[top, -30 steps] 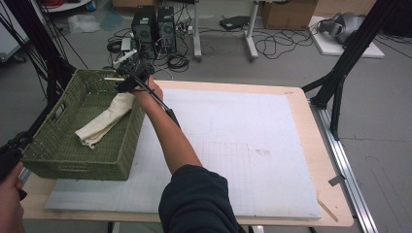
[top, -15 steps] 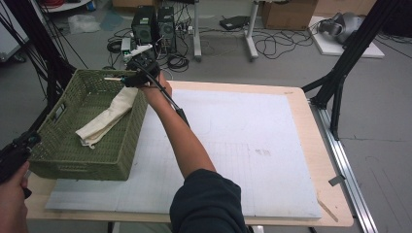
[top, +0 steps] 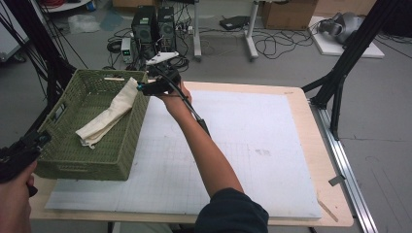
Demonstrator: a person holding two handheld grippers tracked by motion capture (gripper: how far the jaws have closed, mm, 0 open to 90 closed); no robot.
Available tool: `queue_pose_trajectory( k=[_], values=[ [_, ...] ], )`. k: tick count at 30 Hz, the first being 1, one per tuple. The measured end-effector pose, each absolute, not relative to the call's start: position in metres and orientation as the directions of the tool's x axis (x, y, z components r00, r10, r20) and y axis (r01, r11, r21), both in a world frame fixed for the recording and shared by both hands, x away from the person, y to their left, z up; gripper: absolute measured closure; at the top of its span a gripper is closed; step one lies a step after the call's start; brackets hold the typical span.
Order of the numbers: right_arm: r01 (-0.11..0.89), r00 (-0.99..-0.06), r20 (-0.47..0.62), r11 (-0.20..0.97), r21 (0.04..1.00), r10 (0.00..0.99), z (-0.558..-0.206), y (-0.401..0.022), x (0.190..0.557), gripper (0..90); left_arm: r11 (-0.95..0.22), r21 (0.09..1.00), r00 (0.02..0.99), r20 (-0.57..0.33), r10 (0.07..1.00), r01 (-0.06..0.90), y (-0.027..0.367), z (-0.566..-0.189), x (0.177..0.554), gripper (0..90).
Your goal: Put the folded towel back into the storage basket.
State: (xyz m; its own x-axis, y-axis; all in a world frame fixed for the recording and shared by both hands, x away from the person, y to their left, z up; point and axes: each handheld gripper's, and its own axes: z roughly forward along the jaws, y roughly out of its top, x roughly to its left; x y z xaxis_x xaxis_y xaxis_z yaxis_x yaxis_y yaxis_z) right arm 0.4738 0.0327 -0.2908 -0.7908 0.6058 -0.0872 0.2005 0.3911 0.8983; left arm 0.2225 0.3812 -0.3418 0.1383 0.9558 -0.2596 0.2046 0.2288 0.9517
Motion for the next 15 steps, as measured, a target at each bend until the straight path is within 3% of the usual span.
queue_pose_trajectory(
  k=[15],
  values=[
    [0.224,-0.767,-0.060,0.353,0.908,0.639,-0.310,-0.054,0.427,17.0,0.207,0.950,0.230,-0.260,0.938,0.233,0.361,-0.346,0.236,46.1]
  ],
)
